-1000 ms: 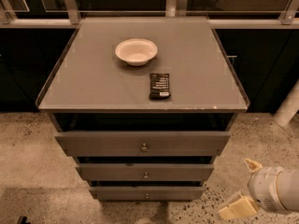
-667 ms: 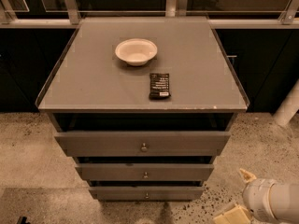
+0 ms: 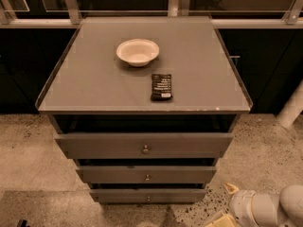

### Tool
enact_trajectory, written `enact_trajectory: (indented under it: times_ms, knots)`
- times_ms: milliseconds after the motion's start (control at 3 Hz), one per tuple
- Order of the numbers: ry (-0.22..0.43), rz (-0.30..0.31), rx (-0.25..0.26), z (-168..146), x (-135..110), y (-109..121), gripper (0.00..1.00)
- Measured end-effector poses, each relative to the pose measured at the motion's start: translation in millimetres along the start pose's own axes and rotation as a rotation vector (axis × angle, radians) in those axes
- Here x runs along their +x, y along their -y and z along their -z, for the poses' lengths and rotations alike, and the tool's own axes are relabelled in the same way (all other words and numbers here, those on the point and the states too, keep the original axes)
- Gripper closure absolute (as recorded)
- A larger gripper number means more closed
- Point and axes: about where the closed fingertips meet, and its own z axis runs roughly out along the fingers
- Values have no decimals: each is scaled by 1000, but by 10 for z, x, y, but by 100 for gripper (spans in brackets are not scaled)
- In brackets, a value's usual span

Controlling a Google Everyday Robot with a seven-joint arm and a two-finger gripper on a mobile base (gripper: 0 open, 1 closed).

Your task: Open bottom drawer

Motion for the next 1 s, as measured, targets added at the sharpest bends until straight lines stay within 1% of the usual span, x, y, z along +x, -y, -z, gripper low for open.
enact_trajectory:
  times_ms: [333, 667, 1000]
  knots:
    - [2, -18, -30, -302, 150, 123, 0]
    - [3, -24, -37, -335, 170, 109, 19]
    - [3, -24, -37, -335, 170, 109, 42]
